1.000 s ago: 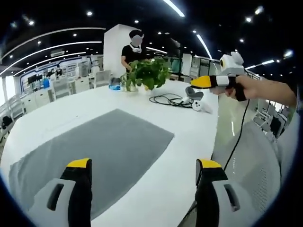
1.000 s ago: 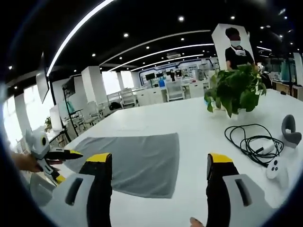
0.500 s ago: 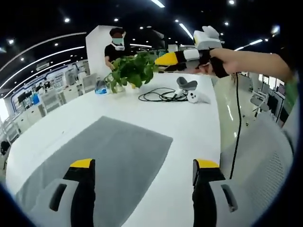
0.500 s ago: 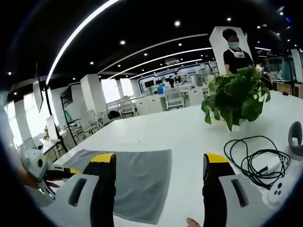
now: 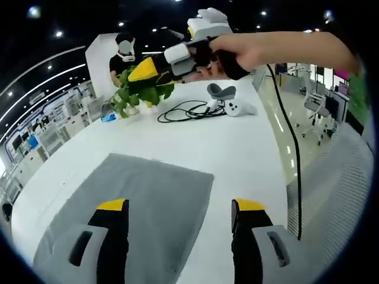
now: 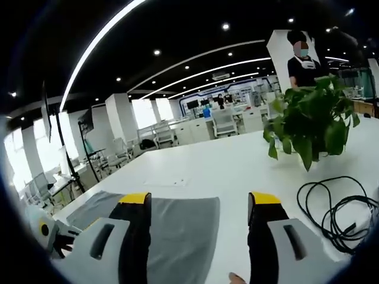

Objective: Fold the towel on the table until its edges align and the towel forms a compact rectangular stack.

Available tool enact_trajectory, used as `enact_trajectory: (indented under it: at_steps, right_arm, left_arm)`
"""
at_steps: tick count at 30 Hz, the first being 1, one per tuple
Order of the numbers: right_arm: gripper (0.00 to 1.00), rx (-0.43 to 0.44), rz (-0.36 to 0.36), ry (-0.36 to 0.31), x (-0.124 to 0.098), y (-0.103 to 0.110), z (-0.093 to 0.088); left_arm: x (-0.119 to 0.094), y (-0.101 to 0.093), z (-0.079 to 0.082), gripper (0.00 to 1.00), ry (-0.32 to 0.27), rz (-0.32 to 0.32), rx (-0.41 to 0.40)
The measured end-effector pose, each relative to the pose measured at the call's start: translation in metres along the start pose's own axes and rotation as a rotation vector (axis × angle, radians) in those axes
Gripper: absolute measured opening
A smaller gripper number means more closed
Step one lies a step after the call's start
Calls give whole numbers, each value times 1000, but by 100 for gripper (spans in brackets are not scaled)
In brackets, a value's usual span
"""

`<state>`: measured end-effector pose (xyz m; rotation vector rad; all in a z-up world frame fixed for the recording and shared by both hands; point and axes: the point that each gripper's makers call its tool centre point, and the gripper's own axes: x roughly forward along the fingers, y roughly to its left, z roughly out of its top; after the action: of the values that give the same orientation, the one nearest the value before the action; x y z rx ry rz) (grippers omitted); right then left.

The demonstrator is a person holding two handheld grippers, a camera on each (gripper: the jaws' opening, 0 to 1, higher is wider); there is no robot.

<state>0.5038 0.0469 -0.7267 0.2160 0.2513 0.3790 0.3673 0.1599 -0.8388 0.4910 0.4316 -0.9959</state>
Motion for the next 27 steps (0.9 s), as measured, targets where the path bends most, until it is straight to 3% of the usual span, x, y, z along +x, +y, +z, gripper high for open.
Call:
enact_trajectory:
  at_steps: [10,12,15,20,27]
  right_arm:
    - [61,6,33,42,36,-9,-15]
    - [60,5,36,50,40,-9,-19]
    - [57,74,34,48,49,-14,-26]
    - [55,55,32,76,65,-20,-34]
    - [53,43,41,116,85,-28,-48]
  left_arm:
    - [36,-13,-1,67,38,-49,60]
    - [42,-16,-1,64,40,-58,60]
    - [52,-21,-1,57,39,-81,67]
    - [66,-29,-6,50,58,-118,108]
    - [76,-50,-3,32,41,-210,78]
